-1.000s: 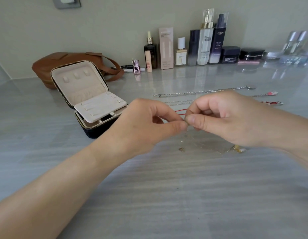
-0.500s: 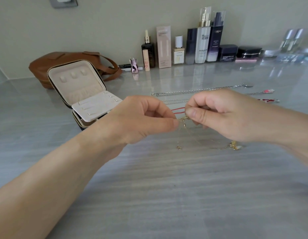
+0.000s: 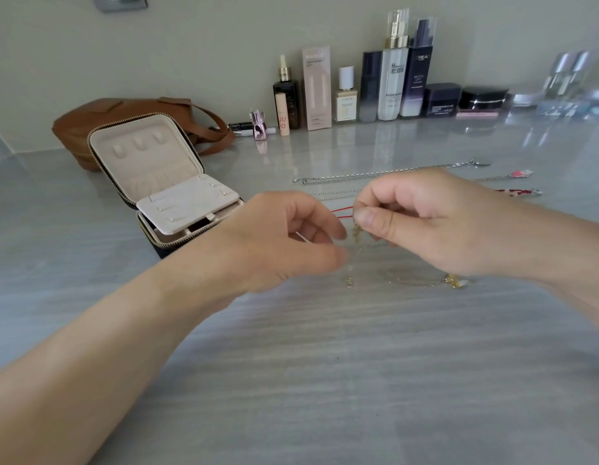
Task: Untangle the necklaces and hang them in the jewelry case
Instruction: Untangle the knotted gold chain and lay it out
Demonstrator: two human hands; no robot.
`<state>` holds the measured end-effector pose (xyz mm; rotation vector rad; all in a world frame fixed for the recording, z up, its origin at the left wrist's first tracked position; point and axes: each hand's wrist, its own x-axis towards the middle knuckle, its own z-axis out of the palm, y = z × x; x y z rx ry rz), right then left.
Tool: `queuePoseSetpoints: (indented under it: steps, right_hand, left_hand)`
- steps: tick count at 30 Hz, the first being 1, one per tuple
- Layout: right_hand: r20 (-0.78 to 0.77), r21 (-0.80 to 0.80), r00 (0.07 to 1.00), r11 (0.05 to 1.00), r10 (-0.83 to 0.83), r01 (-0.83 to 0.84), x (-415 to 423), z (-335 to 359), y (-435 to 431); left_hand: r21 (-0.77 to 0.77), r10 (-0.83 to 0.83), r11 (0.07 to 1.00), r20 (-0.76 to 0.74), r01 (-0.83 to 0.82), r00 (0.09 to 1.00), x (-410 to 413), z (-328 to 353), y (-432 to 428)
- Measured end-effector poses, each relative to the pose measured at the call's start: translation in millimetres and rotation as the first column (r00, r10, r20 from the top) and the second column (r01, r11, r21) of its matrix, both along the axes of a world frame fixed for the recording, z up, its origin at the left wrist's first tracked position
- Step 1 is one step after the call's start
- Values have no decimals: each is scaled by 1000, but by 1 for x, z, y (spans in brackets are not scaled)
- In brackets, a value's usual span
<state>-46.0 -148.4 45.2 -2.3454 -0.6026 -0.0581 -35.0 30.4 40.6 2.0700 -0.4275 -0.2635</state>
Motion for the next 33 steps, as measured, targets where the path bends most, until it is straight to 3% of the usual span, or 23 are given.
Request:
queuePoseSetpoints:
  steps: [6,17,22,26,33]
  right_hand:
    - [42,20,999,999,30,-31,0,-1,0]
    - [100,-13,995,1000,-5,6,2,3,-6]
    - [94,-12,995,1000,22,-21,1,0,-1]
    - [46,19,999,1000,-3,3,3,1,-3]
    - [-115,-175,993,984,-41,21,10,1,-13]
  left_hand:
    - [-100,49,994,57,-43,997,-4,0,-3]
    - [11,30,999,108,-31,994,-1,0,-2]
    - [-71,30,997,114,-22,993,-6,-1,-7]
    - [-108,80,992,113,-68,990,-4,-1,-6]
    - [-166,107,982,74,-93,992,0,3,-2]
